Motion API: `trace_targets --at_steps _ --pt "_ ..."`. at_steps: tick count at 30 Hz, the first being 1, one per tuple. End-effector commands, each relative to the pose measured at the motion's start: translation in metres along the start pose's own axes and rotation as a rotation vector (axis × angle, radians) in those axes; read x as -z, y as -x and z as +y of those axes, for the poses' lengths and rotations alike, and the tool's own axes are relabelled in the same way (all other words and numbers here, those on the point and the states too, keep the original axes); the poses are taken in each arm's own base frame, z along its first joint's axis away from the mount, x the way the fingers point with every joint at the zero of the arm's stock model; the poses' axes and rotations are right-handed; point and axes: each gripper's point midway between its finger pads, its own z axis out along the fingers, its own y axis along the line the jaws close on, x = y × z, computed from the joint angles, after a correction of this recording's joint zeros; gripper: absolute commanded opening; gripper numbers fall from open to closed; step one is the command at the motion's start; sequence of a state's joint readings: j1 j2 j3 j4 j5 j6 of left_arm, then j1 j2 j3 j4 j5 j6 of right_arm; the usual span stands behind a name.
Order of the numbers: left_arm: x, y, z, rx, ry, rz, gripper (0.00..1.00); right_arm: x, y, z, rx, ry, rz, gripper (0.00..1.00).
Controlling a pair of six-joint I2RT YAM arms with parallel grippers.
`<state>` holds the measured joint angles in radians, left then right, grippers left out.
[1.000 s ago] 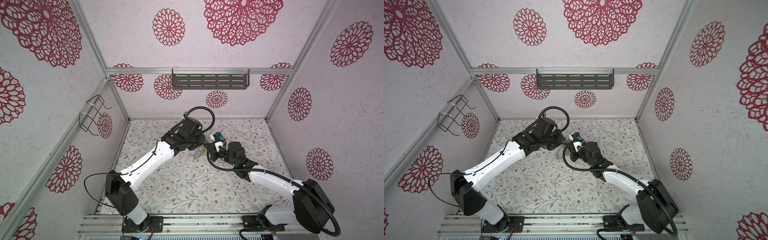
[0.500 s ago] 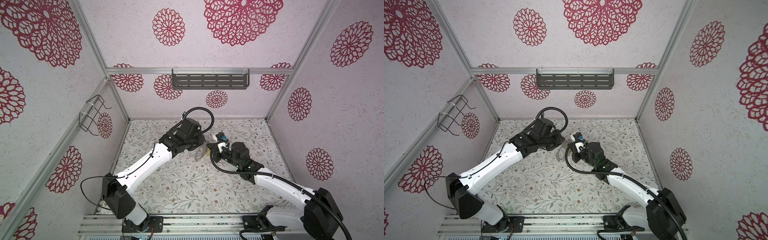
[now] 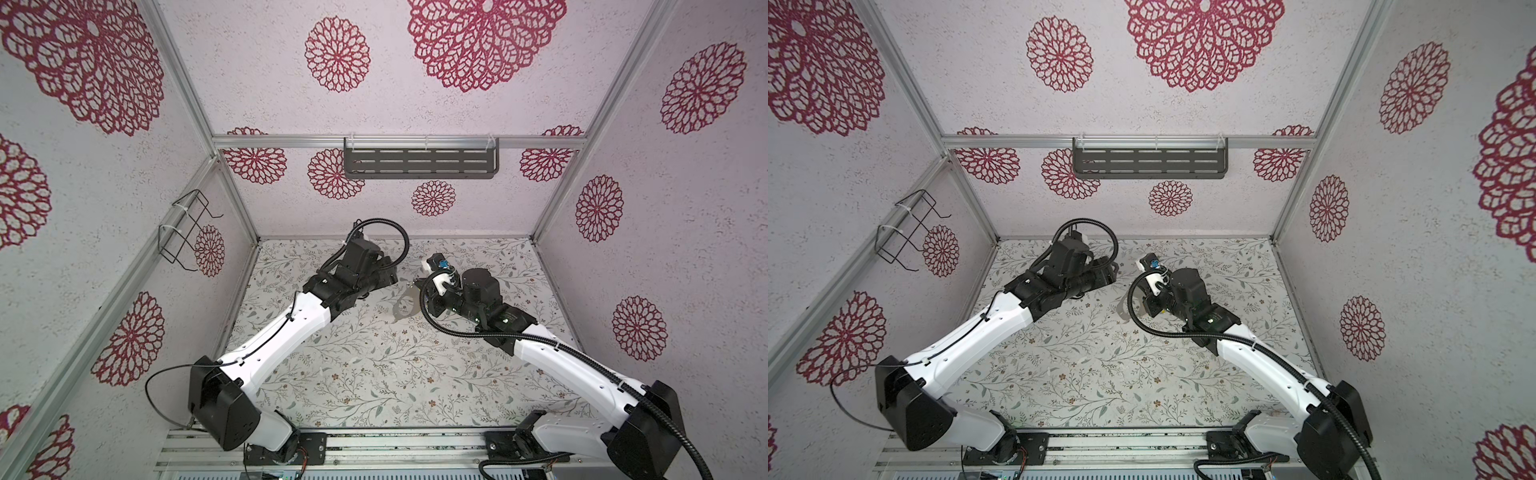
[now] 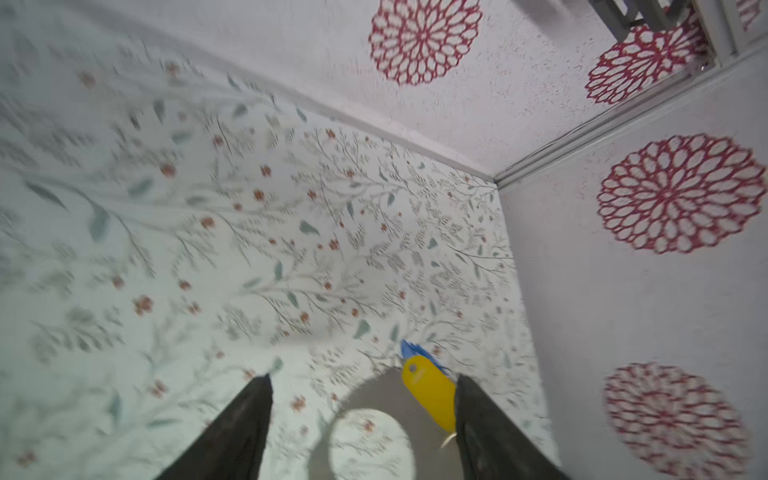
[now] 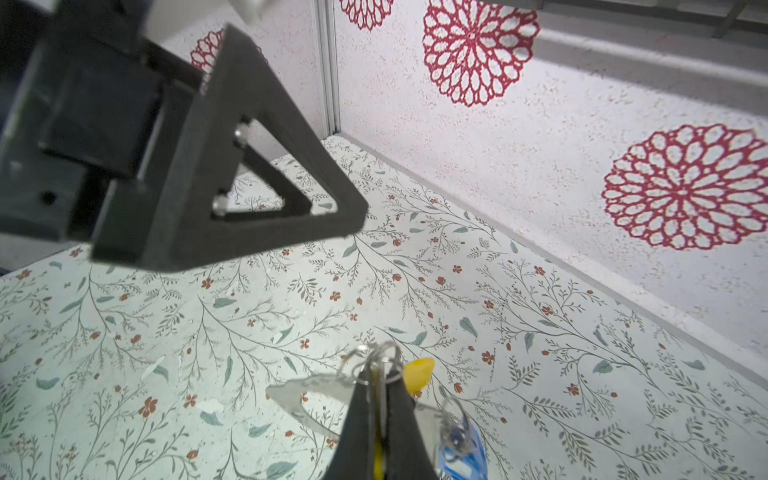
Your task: Remove the keys from the keyring
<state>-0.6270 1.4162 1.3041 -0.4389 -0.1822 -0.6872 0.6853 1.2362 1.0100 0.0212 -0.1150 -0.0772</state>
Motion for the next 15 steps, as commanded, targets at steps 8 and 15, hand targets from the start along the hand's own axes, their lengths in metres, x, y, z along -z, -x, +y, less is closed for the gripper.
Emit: trace_targets --at_steps 8,15 --pt "0.017 0.027 -0.043 -0.587 -0.307 -0.394 0.85 0.02 0.024 0.012 0.147 0.065 -0.036 0.0" --pt "-0.01 -0.009 -0.054 -0.514 -0.424 -0.145 0.74 0.021 0.028 0.008 0.153 0.045 -0.031 0.0"
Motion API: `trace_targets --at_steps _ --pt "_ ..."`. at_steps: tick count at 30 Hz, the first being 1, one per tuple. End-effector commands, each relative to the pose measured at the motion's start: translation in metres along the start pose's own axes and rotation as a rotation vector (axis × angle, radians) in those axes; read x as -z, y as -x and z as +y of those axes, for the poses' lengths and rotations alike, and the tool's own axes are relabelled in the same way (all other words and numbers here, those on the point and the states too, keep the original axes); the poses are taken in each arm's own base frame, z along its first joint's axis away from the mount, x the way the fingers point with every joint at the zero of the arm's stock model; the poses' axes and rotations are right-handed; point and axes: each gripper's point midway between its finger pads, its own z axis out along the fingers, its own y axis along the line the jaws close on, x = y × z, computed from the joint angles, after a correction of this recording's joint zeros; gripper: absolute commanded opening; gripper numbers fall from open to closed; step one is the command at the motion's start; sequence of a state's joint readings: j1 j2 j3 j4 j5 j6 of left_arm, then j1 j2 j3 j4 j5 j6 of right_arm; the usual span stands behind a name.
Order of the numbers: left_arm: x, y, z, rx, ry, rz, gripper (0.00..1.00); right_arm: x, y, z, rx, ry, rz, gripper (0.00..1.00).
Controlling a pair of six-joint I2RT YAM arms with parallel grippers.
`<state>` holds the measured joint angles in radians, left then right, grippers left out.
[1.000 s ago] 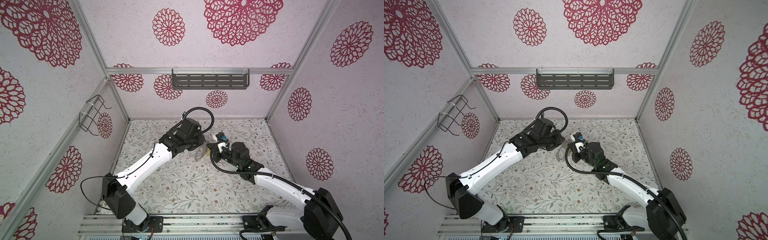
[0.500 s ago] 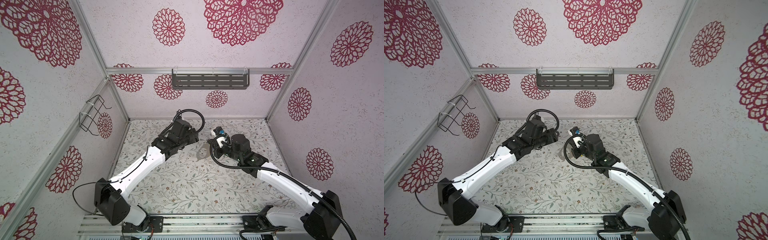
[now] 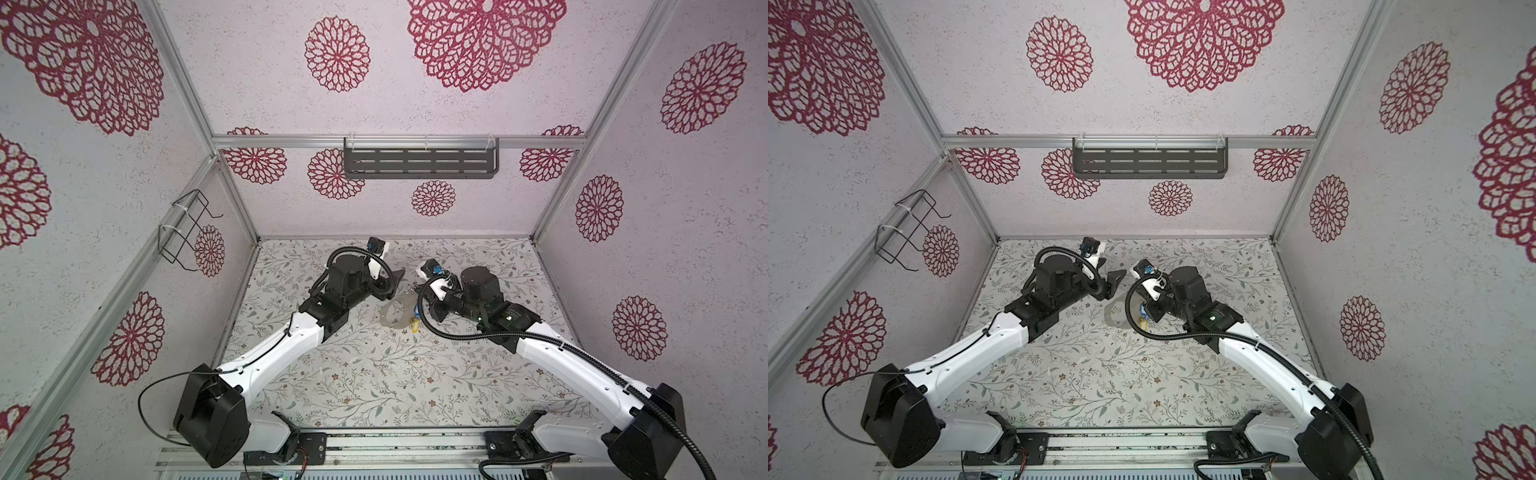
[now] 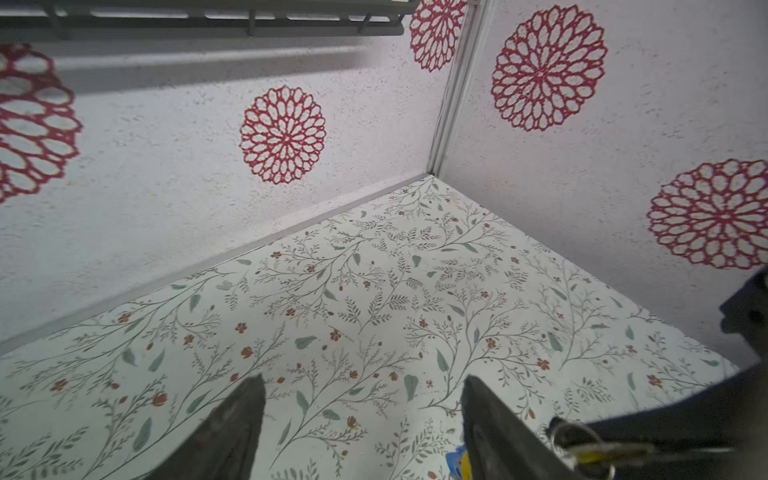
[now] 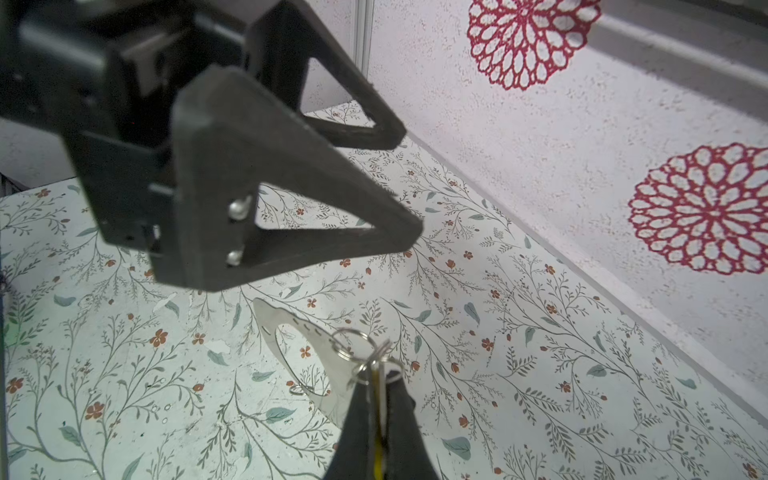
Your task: Remove the keys from the keyring
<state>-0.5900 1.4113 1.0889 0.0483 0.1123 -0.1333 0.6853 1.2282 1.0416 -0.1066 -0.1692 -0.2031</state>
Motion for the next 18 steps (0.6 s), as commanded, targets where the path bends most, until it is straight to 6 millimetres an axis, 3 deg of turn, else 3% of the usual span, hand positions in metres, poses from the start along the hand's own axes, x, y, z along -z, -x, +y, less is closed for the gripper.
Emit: trace_targets --at_steps 1,5,10,11,18 --pt "-0.001 -0.002 -0.018 0.039 -0.11 -0.007 0.72 0.019 0.04 -0.009 0.042 -0.041 -0.109 0.0" --pt "0.0 -0.012 -0.036 0.082 -0.149 -0.069 0.7 0.023 0.046 -0.022 0.043 -0.122 -0.15 0.0" --pt "-0.001 -0.018 -0.068 0.095 -0.235 -0.052 0.67 0.028 0.054 -0.022 0.09 -0.133 -0.203 0.0" --pt "0.0 -0.017 -0.069 0.099 -0.242 -0.049 0.62 0.03 0.055 -0.021 0.114 -0.131 -0.212 0.0" --pt "0.034 0.01 -0.038 0.013 -0.095 -0.119 0.58 0.04 0.047 -0.027 0.193 -0.118 -0.252 0.0"
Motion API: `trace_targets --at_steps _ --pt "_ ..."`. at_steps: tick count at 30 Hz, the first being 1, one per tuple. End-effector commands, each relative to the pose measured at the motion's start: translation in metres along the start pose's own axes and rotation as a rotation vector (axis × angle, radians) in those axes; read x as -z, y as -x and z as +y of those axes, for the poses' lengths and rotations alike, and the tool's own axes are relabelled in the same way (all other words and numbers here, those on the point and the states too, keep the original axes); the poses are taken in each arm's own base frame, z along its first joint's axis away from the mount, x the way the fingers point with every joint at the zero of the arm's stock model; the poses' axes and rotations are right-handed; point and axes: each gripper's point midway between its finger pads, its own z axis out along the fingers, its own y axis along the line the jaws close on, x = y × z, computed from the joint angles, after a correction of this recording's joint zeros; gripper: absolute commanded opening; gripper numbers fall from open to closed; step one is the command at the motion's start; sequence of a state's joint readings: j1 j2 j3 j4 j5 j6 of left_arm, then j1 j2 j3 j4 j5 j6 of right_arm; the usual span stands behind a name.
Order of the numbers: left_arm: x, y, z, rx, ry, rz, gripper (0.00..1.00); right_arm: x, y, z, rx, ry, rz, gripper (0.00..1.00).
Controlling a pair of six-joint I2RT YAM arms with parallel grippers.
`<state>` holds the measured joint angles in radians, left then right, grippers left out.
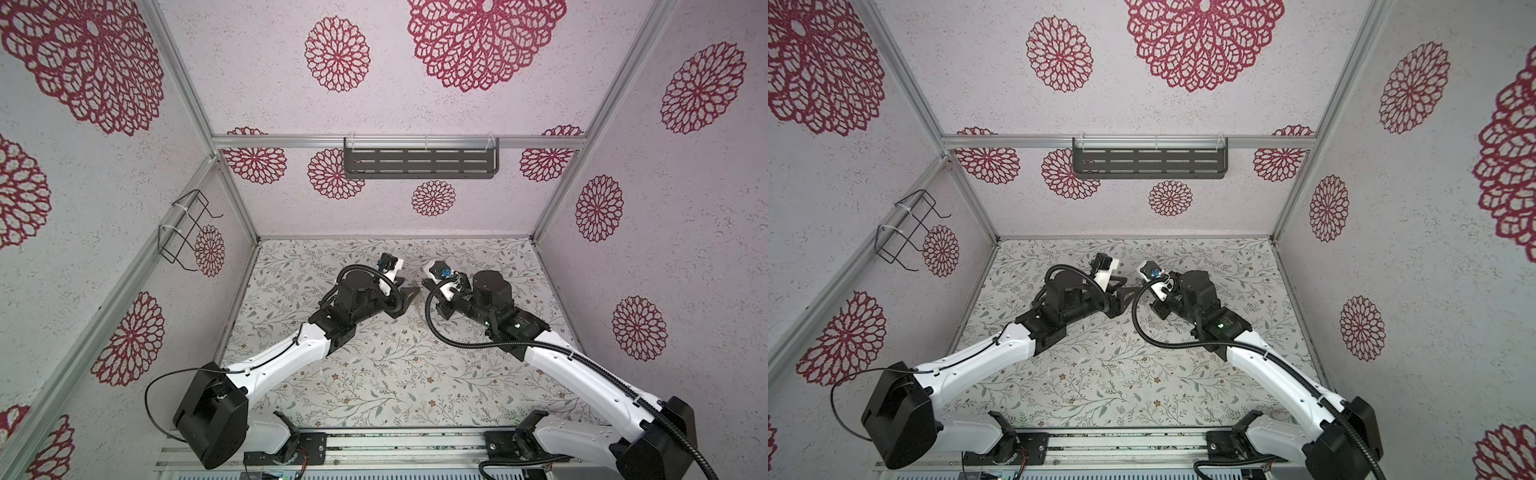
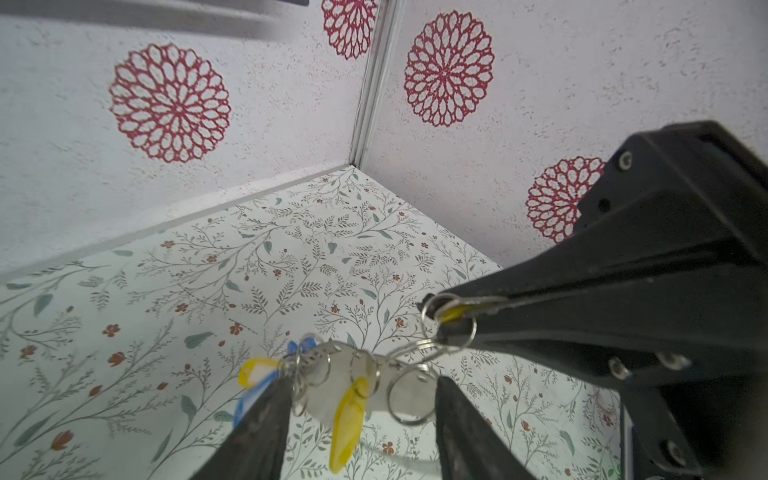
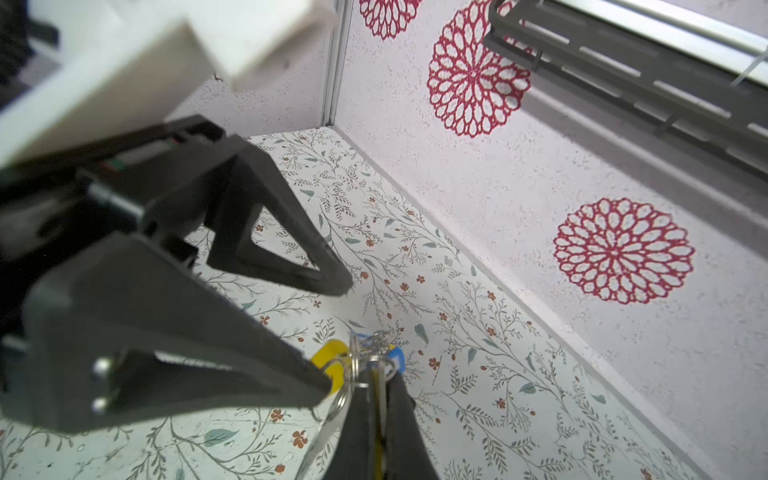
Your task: Remove the keys from the keyring
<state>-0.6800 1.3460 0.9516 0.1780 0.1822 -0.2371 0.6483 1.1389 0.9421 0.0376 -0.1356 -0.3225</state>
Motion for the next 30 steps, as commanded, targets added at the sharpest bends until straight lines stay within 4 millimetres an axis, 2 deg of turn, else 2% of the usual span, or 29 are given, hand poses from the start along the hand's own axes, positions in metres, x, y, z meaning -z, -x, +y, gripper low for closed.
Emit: trace_targets --at_steps 1,3,5,8,9,11,13,15,17,23,30 --pt "0.026 0.029 0.014 -0.086 0.083 -0.087 0.58 0.017 0.036 -0.017 0.042 -0.006 -0.136 0.0" --pt "0.031 0.026 0.021 -0.139 0.094 -0.087 0.58 0.019 0.034 -0.02 -0.003 0.065 -0.121 0.0" --pt "0.032 0.021 0.019 -0.214 0.054 -0.092 0.57 0.02 0.032 -0.021 -0.024 0.114 -0.105 0.0" --pt "0.036 0.031 0.027 -0.295 0.109 -0.118 0.34 0.022 0.03 -0.02 -0.006 0.144 -0.09 0.0" --pt "0.037 0.037 0.031 -0.319 0.129 -0.129 0.31 0.023 0.03 -0.02 0.008 0.142 -0.096 0.0" --pt "0.038 0.048 0.036 -0.364 0.121 -0.146 0.31 0.027 0.029 -0.021 0.041 0.134 -0.109 0.0" --pt "0.035 0.054 0.035 -0.406 0.06 -0.154 0.37 0.03 0.028 -0.023 0.075 0.129 -0.117 0.0" --pt "0.03 0.053 0.026 -0.446 -0.064 -0.122 0.45 0.033 0.026 -0.022 0.096 0.151 -0.109 0.0" --pt "0.023 0.047 0.019 -0.457 -0.143 -0.068 0.48 0.035 0.022 -0.023 0.093 0.18 -0.085 0.0" --pt "0.011 0.018 0.003 -0.475 -0.306 0.036 0.42 0.032 0.016 -0.021 0.012 0.301 -0.01 0.0" --pt "-0.007 0.011 0.014 -0.493 -0.277 0.05 0.37 0.031 0.017 -0.018 -0.018 0.337 -0.009 0.0"
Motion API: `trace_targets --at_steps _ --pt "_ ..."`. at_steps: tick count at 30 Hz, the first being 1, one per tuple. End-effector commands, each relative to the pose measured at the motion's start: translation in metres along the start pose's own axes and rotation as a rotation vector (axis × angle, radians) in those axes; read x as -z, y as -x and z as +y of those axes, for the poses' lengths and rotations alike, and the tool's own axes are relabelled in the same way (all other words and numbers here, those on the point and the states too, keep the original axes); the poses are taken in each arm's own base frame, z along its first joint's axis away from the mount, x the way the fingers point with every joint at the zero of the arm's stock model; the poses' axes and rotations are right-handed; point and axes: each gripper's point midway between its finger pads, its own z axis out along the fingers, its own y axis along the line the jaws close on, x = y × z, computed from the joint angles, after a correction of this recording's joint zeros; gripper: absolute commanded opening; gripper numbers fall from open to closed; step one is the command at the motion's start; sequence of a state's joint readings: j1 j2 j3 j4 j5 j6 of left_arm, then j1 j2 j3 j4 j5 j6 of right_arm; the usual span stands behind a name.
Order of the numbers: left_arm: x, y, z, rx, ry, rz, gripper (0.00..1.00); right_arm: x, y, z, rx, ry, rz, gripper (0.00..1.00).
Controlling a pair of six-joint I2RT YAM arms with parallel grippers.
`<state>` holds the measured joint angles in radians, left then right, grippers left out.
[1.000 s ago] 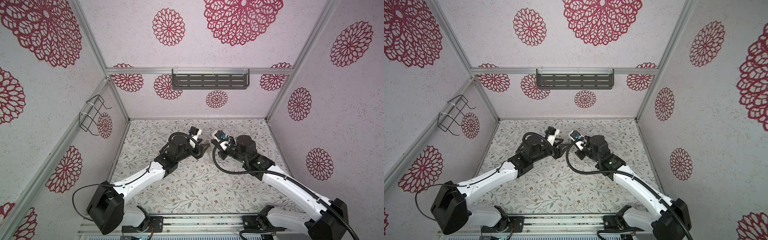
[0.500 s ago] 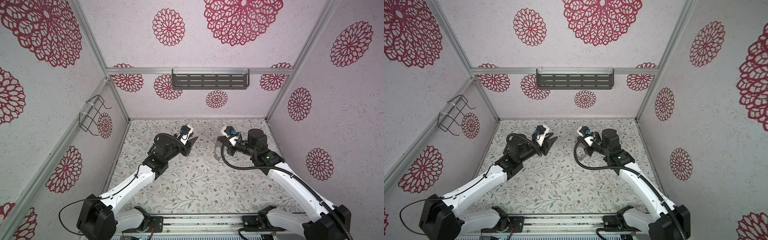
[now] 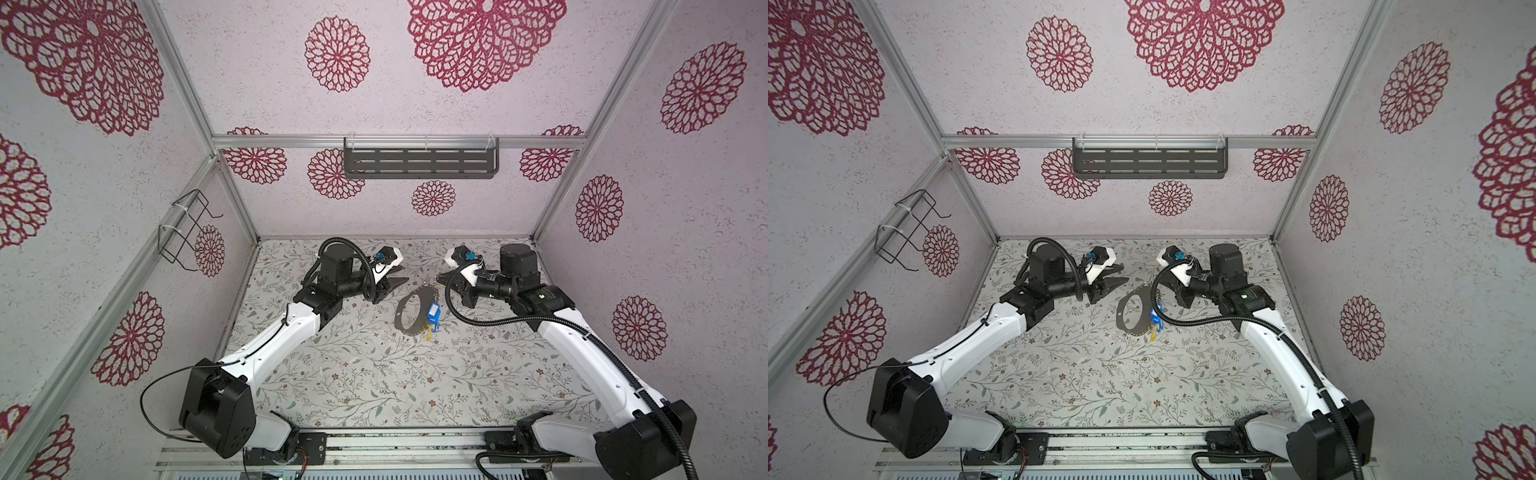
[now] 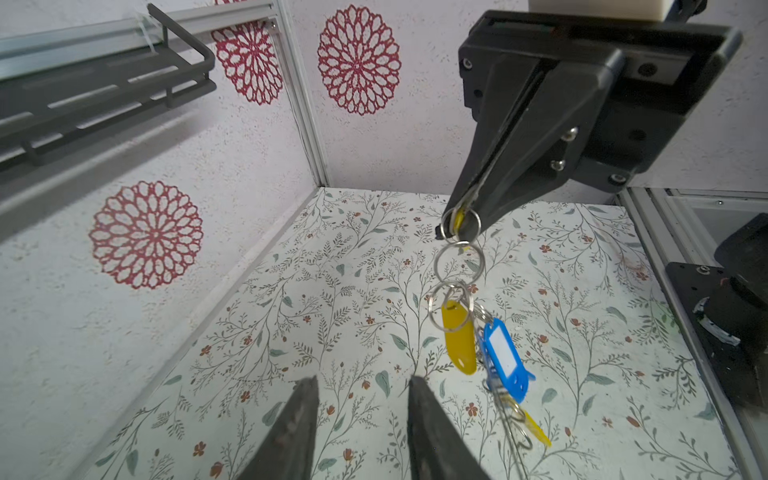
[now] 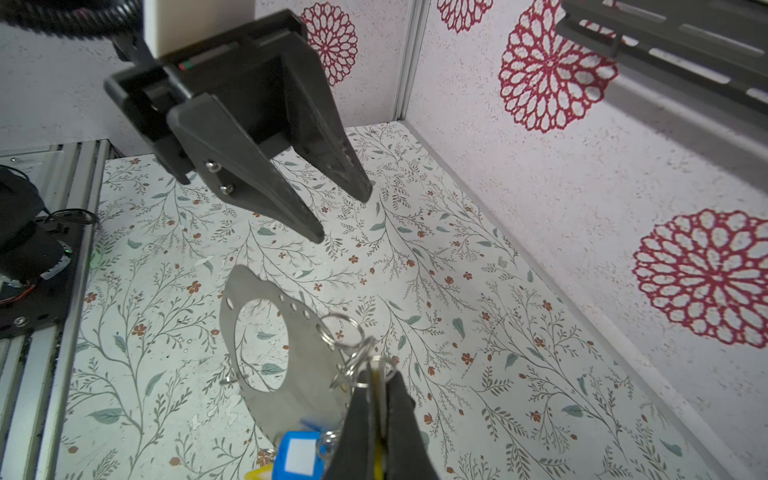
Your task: Remove the keys from the keyring
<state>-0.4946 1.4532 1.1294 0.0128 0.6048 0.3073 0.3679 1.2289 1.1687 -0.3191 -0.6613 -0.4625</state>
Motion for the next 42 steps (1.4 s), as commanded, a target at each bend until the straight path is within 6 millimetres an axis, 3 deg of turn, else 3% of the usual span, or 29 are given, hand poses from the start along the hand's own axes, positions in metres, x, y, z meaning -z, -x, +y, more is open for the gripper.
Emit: trace_targets --at_steps 1,6,13,33,42 --pt "-0.006 -0.001 0.001 -0.035 -0.022 0.012 0.36 0.008 0.018 0.005 0.034 0.033 -0.053 0.0" --pt "-0.012 0.006 0.003 -0.028 -0.042 -0.004 0.36 0.008 0.018 0.007 0.031 0.037 -0.057 0.0" --pt "-0.023 0.013 -0.018 -0.016 -0.118 -0.029 0.4 0.01 0.022 0.007 0.034 0.039 -0.071 0.0" --pt "-0.051 0.027 -0.048 0.04 -0.277 -0.035 0.27 0.012 0.024 0.01 0.03 0.043 -0.091 0.0" --pt "-0.047 0.026 -0.052 0.049 -0.282 -0.012 0.26 0.014 0.024 0.008 0.041 0.021 -0.084 0.0"
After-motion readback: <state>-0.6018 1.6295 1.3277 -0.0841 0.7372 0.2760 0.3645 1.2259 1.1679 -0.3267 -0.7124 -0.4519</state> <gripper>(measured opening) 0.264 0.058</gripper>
